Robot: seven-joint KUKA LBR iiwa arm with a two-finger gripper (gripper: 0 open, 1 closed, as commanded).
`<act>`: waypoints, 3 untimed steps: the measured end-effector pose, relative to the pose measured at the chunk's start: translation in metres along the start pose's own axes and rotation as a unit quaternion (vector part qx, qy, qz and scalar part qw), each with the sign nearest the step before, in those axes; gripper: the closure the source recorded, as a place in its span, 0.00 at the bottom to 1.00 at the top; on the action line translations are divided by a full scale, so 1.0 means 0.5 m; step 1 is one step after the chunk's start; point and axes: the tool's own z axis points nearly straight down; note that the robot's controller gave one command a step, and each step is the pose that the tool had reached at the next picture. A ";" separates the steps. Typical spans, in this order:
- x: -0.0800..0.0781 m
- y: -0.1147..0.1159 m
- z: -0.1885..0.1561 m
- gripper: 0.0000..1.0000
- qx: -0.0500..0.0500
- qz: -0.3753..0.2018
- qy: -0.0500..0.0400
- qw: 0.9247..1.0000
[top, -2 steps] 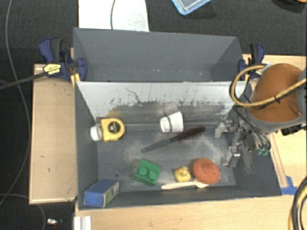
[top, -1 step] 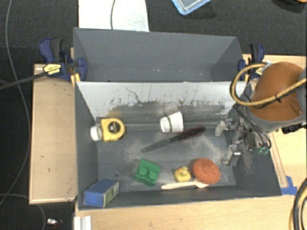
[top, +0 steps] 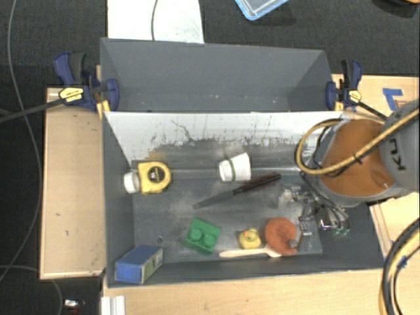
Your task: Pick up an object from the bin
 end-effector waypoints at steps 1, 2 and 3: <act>0.002 0.010 0.038 1.00 0.002 -0.037 -0.005 0.999; 0.002 0.010 0.038 1.00 0.002 -0.037 -0.005 0.999; -0.008 0.042 -0.040 1.00 0.002 -0.097 -0.004 0.995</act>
Offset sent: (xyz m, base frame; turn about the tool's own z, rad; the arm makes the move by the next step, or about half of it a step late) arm 0.0000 0.0000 0.0000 0.0000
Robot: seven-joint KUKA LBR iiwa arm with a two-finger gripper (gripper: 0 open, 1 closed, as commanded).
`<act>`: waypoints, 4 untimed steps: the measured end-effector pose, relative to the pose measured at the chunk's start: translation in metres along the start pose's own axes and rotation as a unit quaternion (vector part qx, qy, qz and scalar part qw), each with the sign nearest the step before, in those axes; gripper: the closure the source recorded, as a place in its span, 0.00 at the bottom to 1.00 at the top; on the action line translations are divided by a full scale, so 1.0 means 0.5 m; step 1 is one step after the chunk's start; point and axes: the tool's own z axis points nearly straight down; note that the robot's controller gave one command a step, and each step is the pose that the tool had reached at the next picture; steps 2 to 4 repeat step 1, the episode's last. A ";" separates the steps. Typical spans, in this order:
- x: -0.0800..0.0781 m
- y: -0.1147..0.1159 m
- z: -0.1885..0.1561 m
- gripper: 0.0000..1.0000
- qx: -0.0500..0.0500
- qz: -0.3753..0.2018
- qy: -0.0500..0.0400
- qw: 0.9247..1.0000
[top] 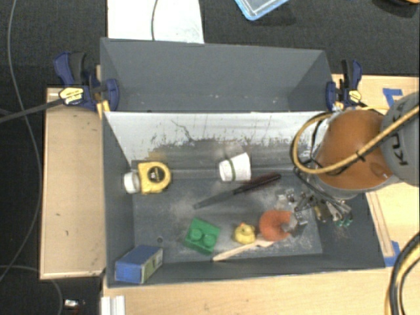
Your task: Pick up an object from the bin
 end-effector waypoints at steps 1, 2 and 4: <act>-0.027 -0.014 -0.158 1.00 0.000 -0.013 0.001 1.000; -0.027 -0.014 -0.158 1.00 0.000 -0.013 0.001 1.000; -0.027 -0.014 -0.158 1.00 0.000 -0.013 0.001 1.000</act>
Offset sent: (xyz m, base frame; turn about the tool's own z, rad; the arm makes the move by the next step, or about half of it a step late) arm 0.0123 0.0048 0.1947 -0.1662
